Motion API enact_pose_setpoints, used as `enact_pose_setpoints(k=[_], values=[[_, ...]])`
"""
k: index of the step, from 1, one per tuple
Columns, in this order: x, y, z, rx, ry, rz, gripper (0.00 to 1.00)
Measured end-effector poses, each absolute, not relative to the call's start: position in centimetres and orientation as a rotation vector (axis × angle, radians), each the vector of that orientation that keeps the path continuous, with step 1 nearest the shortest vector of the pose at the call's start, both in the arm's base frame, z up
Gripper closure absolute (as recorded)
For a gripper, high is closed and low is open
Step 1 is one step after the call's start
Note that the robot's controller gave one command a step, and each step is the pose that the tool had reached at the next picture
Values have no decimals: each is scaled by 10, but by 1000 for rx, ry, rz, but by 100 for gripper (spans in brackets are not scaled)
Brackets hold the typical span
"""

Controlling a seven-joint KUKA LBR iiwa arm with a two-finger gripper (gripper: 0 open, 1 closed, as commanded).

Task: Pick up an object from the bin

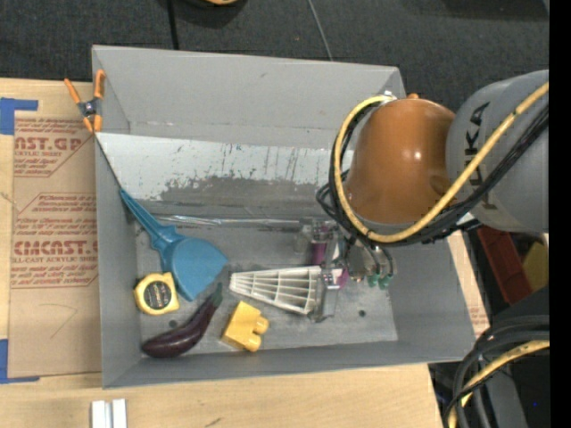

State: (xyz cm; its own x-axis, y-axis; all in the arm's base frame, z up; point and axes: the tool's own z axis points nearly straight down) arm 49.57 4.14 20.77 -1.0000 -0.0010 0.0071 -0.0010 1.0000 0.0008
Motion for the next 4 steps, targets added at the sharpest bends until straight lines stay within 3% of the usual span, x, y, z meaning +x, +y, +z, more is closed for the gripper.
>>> enact_pose_setpoints(k=[2,4], values=[[498,41,211,-2,-3144,-2,0],[503,37,198,-72,-3142,-3,0]])
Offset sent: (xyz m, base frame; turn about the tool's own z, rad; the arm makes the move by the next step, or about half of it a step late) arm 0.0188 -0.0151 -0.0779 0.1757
